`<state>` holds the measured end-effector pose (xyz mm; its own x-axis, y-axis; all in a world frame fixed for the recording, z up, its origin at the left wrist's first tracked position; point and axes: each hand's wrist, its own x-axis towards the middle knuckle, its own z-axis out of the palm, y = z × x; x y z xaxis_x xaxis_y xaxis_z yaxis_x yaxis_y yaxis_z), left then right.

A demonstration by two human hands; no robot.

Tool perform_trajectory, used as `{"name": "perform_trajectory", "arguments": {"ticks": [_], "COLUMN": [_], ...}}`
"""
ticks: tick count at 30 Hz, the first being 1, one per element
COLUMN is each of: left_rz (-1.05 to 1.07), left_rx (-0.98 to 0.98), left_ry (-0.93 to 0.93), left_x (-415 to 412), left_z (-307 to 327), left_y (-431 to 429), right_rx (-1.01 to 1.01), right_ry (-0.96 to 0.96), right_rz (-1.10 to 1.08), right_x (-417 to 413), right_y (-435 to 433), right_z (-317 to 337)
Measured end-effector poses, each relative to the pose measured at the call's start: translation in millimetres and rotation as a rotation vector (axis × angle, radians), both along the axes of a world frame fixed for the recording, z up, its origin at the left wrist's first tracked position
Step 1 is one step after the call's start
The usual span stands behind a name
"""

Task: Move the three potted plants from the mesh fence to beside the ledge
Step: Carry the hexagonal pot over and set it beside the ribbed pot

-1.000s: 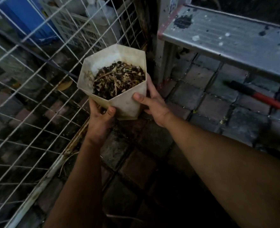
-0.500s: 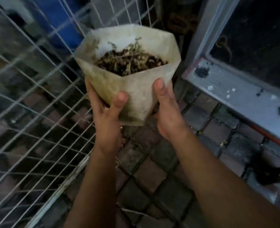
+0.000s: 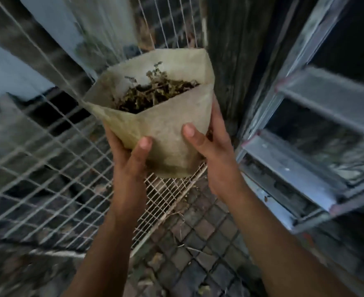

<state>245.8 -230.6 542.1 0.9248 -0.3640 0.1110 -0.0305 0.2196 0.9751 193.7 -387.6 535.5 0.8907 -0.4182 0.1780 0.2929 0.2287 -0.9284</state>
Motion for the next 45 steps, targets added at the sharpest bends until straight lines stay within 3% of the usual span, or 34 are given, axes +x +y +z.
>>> {"name": "perform_trajectory", "arguments": {"ticks": [7, 10, 15, 23, 29, 35, 45], "left_rz": [0.074, 0.138, 0.347, 0.562, 0.673, 0.782, 1.065], "left_rx": [0.002, -0.081, -0.201, -0.224, -0.132, 0.038, 0.084], "left_ry": [-0.095, -0.167, -0.280, -0.349, -0.435, -0.467, -0.448], "left_x": [-80.9, -121.8, -203.4, -303.5, -339.3, -356.4, -336.1], "left_z": [221.6, 273.8, 318.4, 366.6, 376.3, 372.0, 350.5], "left_y": [85.0, 111.0, 161.2, 263.7, 379.9, 524.4, 701.5], "right_rx": [-0.034, -0.051, -0.106, -0.217, -0.141, -0.016, 0.071], "right_ry": [-0.079, -0.181, -0.317, -0.393, -0.426, -0.427, -0.332], "right_rz": [-0.053, -0.047, 0.232, 0.569, 0.674, 0.754, 1.014], "right_x": [-79.6, -107.5, -156.7, -218.4, -222.9, -208.7, -164.2], "right_y": [87.6, 118.7, 160.8, 253.0, 373.0, 518.2, 726.9], "right_z": [204.7, 249.7, 291.5, 344.5, 362.1, 354.4, 333.4]}}
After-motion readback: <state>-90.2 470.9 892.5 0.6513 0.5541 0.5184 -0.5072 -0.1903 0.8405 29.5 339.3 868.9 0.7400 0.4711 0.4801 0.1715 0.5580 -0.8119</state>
